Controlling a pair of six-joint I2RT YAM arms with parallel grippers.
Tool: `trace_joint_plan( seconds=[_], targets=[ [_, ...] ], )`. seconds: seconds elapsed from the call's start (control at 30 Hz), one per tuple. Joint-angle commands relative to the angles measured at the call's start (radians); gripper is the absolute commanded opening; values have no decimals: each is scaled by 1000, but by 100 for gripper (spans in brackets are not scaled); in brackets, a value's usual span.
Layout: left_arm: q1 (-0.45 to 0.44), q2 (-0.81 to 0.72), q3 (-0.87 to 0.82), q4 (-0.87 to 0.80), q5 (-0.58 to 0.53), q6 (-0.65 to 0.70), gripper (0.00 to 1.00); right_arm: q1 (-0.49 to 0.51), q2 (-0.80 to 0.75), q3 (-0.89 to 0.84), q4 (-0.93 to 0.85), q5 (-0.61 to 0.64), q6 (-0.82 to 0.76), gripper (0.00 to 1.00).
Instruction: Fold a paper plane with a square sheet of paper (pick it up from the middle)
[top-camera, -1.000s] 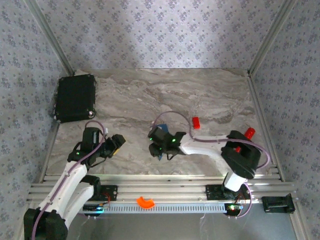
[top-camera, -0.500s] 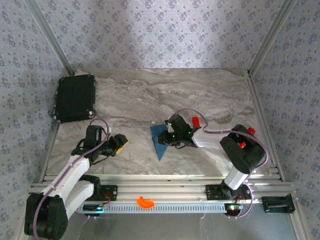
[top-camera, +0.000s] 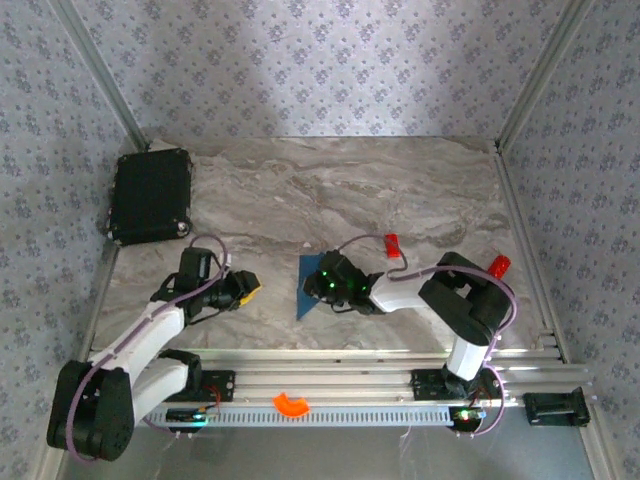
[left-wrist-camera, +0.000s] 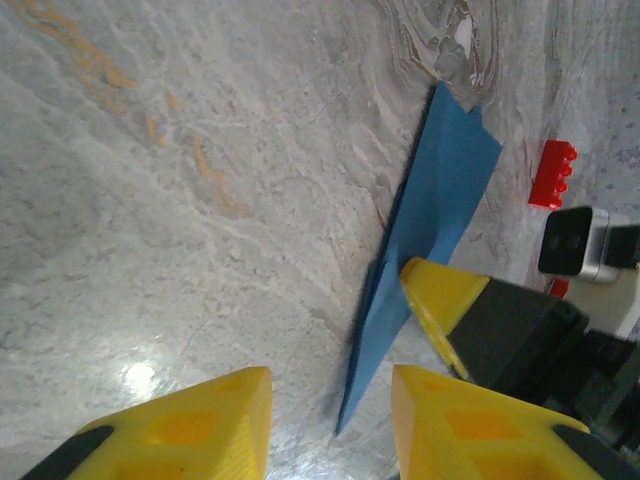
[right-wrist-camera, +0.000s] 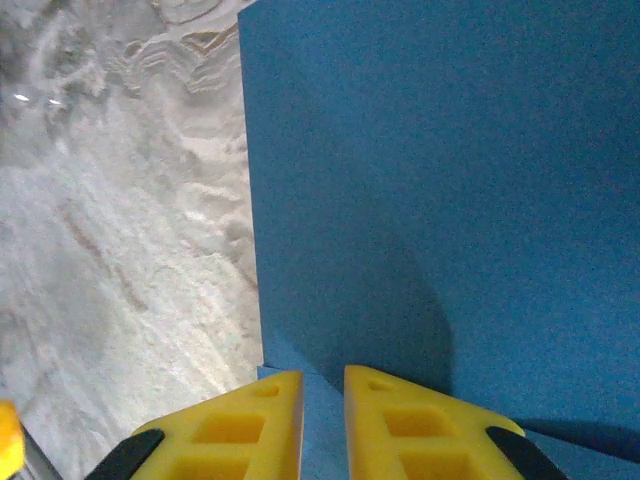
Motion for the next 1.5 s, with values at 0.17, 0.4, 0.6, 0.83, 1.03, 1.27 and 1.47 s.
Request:
trace_joint_plan(
  seconds=[0.17,0.4,0.6,0.83,1.03,1.27,1.47],
  targets=[
    [-44,118,113,59,54,35,22,69,-96,36,-55,307,-38,22],
    [-147,286,229,115,42,42,14,-40,-234,-8,-233,261,-141,24],
    [-179,458,332,143,74,61,12,-170,-236,-46,-185,24,-222,24],
    [-208,602,424,134,95,93,10,-210,-198,-81,-85,-90,-198,27],
    [-208,686,455,152,118,104,10,-213,-163,-98,-8,-151,-175,31],
    [-205,766,469,145,117,131,6,-218,-162,-118,-50,-197,-150,37],
    [-192,795,423,145,111,163,5,-228,-151,-141,-57,-237,-110,42]
  ],
)
